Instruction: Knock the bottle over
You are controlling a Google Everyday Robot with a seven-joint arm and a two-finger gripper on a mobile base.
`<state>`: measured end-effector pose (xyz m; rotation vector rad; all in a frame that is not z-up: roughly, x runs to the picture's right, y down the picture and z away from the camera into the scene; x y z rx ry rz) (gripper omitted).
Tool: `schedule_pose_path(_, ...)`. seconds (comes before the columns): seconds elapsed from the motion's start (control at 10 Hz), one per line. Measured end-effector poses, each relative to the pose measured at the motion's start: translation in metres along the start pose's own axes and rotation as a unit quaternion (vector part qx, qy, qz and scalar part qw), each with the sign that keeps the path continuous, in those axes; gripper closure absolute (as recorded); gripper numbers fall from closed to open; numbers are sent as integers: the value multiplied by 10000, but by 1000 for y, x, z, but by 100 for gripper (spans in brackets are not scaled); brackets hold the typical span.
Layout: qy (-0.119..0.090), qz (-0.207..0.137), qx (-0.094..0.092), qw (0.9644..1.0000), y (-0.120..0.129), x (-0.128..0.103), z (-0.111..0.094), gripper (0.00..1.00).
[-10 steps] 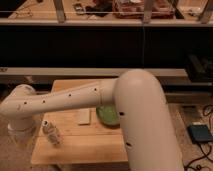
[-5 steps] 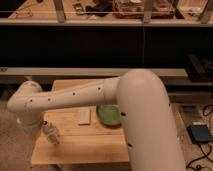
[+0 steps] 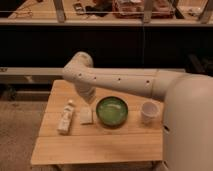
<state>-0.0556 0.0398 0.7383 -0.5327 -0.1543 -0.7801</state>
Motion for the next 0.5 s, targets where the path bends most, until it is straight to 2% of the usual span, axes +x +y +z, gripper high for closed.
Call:
schedule_pose_path(0.1, 112, 210, -44, 9997, 12, 22, -5, 95)
schedule_pose_path(0.5, 103, 235, -45, 9997, 13, 23, -5, 95)
